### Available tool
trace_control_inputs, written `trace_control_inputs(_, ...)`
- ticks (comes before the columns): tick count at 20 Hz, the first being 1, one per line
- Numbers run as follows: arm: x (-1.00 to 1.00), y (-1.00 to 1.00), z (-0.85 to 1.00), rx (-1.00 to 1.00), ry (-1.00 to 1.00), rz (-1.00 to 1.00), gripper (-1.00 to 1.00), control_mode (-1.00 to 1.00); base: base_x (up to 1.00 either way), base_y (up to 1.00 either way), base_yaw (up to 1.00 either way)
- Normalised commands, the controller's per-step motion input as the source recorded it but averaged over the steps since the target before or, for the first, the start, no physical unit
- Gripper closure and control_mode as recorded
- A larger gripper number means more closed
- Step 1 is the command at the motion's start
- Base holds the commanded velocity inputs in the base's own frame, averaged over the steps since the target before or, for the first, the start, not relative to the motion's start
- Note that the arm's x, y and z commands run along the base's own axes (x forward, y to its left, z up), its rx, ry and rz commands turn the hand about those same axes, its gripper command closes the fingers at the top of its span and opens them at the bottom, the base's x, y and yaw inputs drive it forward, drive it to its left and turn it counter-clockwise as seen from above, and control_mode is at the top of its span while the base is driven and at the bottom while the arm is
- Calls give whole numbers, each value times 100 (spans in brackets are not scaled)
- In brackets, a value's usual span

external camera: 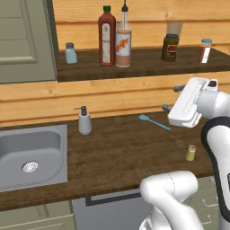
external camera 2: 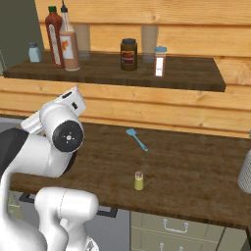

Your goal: Put the shaker and condiment bottle from the counter next to their counterparts in the cabinet.

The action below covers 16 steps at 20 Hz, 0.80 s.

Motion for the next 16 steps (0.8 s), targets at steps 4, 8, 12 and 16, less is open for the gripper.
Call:
trace_control_inputs(4,-59,-11,-45,-4,11,-17,-100,-100,0,0,0)
trace_control_inputs(8,-47,-9,-37,0,17,-20,-100,-100,0,0,0)
trace_control_inputs(12,-38,-12,-35,0,23,-21,-100,-100,0,0,0)
trace_control_inputs(16,-34,-18,-36,0,23,-25,-100,-100,0,0,0)
